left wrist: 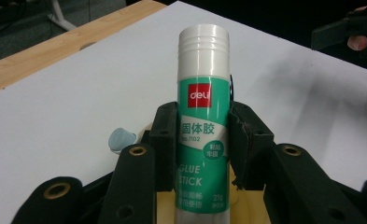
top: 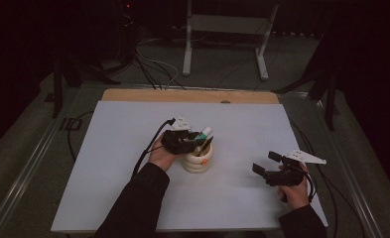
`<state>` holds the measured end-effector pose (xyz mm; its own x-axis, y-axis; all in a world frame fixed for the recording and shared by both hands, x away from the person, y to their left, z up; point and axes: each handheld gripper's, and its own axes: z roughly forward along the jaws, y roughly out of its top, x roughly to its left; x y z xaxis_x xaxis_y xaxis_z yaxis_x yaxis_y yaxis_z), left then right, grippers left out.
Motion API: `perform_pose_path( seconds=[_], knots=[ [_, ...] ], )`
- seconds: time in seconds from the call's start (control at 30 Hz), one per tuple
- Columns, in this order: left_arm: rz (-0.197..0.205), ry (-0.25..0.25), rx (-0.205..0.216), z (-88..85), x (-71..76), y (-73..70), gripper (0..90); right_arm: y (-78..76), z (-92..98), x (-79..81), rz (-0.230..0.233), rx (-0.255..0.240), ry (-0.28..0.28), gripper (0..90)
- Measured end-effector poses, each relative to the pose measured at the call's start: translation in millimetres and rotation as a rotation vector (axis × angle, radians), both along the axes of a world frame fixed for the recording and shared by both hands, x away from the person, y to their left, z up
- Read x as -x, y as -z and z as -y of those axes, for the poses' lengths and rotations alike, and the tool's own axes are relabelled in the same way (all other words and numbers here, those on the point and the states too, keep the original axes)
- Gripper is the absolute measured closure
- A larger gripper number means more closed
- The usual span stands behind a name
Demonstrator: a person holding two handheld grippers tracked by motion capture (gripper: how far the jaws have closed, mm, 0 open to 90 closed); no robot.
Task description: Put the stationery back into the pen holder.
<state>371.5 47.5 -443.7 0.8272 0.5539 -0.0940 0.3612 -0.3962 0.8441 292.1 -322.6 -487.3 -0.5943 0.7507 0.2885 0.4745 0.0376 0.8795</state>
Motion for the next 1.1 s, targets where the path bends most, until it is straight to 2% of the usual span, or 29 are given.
perform_pose_path(
  seconds=[0.77,1.1],
  knots=[
    [0.000,0.002,0.001,-0.3,1.0,1.7,65.5,0.1,0.5,-0.1,0.001,-0.002,0.000,0.1],
    [0.004,-0.005,0.023,-7.3,1.5,-1.6,64.9,0.1,0.1,-0.1,-0.001,-0.003,-0.001,0.1]
  ],
)
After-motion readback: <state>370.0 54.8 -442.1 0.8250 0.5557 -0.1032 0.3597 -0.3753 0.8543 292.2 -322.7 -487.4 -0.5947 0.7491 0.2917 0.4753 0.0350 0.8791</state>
